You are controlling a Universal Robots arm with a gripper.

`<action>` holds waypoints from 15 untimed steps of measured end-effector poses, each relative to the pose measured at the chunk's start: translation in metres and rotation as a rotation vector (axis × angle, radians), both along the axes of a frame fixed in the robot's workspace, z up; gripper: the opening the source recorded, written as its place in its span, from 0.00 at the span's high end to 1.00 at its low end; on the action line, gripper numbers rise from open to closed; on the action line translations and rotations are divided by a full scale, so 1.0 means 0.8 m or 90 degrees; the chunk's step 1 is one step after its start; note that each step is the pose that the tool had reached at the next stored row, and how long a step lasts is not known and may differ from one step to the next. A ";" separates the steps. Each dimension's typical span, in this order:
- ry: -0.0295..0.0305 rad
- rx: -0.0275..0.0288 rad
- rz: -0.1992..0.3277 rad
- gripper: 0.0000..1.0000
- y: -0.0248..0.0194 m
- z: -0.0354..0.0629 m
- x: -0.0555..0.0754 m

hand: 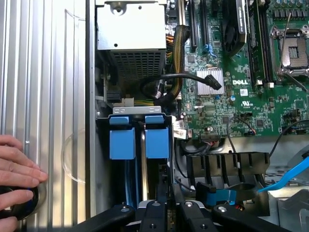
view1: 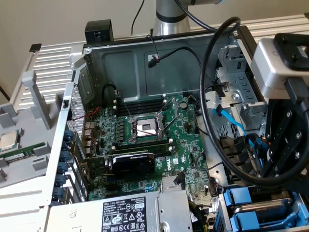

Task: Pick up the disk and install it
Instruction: 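Insert the first disk wire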

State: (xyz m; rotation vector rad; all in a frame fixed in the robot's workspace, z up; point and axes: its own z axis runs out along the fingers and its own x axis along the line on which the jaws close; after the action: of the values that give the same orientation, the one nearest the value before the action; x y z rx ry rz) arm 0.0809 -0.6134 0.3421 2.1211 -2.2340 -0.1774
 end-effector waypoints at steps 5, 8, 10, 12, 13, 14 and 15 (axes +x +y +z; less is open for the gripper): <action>0.0000 -0.0001 0.000 0.84 0.0000 0.000 0.000; 0.0000 0.0000 0.000 0.84 0.0000 -0.001 0.000; -0.0001 0.0002 0.000 0.84 0.0000 -0.001 -0.001; -0.0001 0.0002 -0.001 0.84 0.0000 -0.001 -0.001; 0.0000 0.0004 -0.002 0.84 0.0000 -0.001 -0.001; 0.0000 0.0006 -0.003 0.84 0.0000 -0.001 -0.001; 0.0000 0.0008 -0.003 0.84 0.0000 -0.001 -0.001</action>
State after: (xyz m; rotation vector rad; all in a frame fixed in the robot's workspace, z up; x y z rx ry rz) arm 0.0800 -0.6134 0.3409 2.1162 -2.2402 -0.1791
